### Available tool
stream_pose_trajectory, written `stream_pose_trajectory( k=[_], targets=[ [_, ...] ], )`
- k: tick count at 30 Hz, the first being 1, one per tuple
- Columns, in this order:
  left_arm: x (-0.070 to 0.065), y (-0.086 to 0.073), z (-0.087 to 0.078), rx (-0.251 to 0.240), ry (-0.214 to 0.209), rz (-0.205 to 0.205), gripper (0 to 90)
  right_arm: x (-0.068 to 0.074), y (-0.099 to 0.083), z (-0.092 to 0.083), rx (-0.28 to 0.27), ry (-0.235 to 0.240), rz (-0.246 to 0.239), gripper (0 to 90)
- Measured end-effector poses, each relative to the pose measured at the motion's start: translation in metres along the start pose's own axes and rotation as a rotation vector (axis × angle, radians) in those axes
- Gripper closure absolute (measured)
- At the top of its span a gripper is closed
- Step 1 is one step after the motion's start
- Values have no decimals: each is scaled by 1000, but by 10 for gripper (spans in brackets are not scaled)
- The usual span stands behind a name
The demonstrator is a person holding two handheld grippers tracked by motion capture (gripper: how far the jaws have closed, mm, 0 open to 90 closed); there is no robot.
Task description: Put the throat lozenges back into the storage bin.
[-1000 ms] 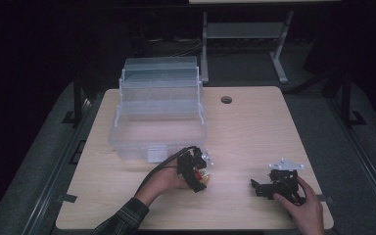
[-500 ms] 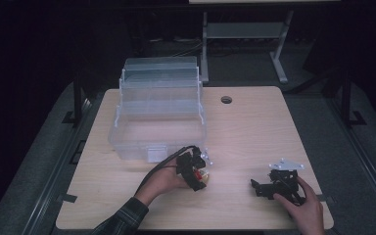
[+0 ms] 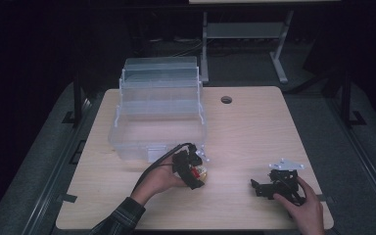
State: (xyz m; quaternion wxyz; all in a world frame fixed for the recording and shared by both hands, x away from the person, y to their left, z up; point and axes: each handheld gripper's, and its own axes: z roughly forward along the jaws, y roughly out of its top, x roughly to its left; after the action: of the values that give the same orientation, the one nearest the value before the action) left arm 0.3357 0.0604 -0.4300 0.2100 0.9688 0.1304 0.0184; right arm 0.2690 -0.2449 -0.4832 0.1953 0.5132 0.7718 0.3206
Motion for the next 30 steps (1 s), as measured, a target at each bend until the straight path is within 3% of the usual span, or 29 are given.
stream_pose_trajectory(
  k=[9,30],
  targets=[
    [-3,0,-11,-17,-10,-4,196,0,0,0,0,0,0,0],
    [-4,3,-45,-37,11,-7,196,0,0,0,0,2,1,0]
  ],
)
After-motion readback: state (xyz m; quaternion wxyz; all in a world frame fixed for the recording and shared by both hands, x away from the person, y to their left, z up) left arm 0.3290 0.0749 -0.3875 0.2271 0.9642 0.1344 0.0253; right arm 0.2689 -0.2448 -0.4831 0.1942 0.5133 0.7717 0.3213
